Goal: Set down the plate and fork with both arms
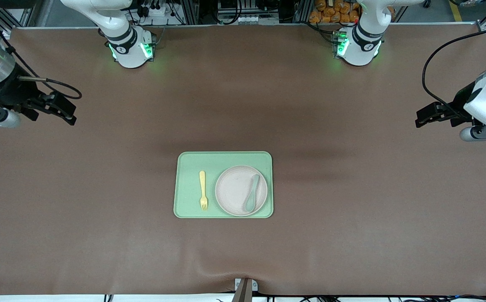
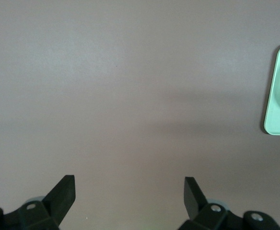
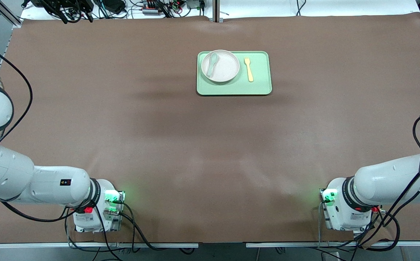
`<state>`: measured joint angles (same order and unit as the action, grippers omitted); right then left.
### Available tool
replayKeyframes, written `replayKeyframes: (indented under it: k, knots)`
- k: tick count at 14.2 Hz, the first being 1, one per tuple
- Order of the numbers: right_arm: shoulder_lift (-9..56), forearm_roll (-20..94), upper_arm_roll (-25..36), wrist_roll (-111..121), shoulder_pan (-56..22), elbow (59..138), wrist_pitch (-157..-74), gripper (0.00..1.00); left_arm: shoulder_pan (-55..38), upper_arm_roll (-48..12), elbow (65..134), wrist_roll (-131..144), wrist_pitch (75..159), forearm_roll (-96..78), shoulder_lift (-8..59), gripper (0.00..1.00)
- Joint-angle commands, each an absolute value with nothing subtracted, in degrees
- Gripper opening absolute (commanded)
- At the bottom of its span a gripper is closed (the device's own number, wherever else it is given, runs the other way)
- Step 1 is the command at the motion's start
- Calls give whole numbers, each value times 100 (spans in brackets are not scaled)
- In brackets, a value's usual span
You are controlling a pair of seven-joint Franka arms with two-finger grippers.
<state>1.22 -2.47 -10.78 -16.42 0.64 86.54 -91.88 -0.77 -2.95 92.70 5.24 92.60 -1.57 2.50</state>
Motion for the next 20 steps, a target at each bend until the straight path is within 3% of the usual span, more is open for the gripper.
replayKeyframes:
  k: [1,11,20]
  knots:
    - [-255,-202,-994,-1145,158,9273,-9518,100,-70,-369,9439,536,9290,-237,9,100]
    - [-88,-202,-624,-554,158,8965,-9466,100,-53,-519,9730,615,9290,-211,-272,100]
    - [-97,-193,-633,-562,158,8965,-9466,100,-44,-510,9247,519,9132,254,-97,100]
